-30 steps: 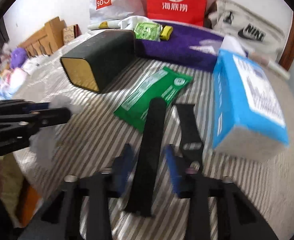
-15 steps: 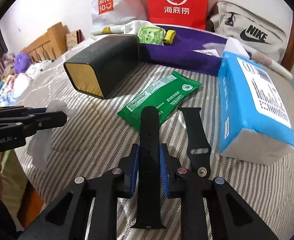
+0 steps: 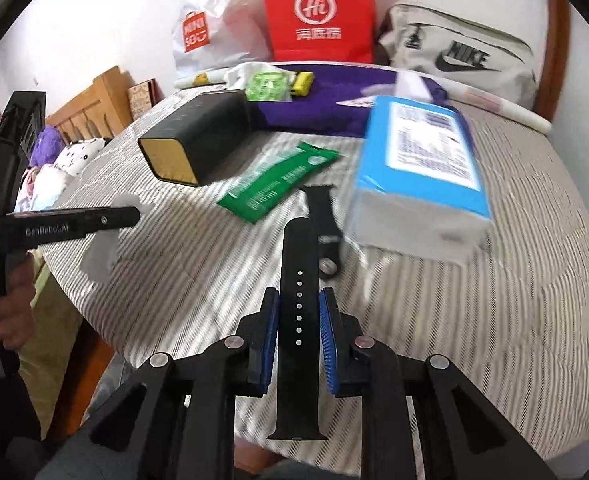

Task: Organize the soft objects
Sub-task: 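Lay the tissue on the towel with left tool while right lays the strap there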

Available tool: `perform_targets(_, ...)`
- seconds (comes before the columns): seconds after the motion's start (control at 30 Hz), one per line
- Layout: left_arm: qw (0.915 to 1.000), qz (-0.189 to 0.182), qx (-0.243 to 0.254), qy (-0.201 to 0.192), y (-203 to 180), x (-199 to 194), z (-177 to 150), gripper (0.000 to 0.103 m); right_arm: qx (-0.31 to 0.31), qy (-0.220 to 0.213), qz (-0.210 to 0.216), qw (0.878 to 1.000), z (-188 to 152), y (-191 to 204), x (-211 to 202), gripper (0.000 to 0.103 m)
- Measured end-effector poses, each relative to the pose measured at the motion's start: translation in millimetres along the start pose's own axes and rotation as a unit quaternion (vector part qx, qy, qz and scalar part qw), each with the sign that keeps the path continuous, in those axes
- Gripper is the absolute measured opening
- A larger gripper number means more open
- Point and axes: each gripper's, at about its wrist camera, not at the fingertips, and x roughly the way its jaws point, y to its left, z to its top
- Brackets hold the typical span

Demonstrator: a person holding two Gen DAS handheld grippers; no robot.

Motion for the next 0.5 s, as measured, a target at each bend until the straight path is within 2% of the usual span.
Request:
perform_targets(0.23, 1.0000, -0.004, -0.001, -0.007, -2, -2, 2, 0.022, 0.029, -0.003, -0.031, 0.999, -12, -34, -10, 0.020)
perform_targets(0.5, 0.9999, 0.012, -0.004, -0.002, -1, 2, 6, 0.022, 0.049, -0.007, -0.034, 0.998, -12, -52, -12, 0.020)
